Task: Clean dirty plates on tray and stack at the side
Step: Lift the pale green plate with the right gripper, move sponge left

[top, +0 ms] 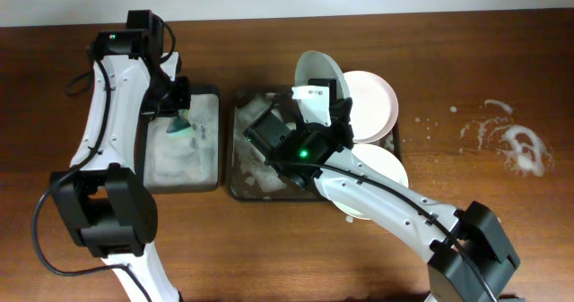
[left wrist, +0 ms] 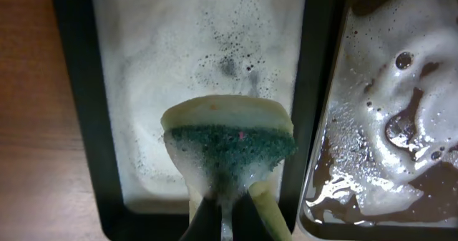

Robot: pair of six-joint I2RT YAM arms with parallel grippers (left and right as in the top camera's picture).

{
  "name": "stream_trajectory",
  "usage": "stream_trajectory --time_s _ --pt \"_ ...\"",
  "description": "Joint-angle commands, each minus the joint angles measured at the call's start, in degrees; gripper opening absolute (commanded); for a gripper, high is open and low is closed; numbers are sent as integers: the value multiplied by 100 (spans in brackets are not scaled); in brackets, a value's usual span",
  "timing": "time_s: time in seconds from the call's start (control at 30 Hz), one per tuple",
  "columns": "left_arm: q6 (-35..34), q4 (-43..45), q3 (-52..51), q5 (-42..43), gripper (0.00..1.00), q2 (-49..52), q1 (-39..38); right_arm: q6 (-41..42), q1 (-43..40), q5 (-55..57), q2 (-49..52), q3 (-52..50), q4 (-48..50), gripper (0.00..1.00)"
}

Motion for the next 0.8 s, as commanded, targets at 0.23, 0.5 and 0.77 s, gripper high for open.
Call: stream_trajectory --time_s 0.23,0.5,0.77 --pt "-76 234 -179 -13 1 -140 -4 -890 890 494 -17 -24 389 4" --pt "-76 254 -179 -13 1 -140 -7 -1143 898 494 -17 -24 461 4" --pt "-76 258 -179 -15 1 -140 -4 -1248 890 487 -17 -24 463 4"
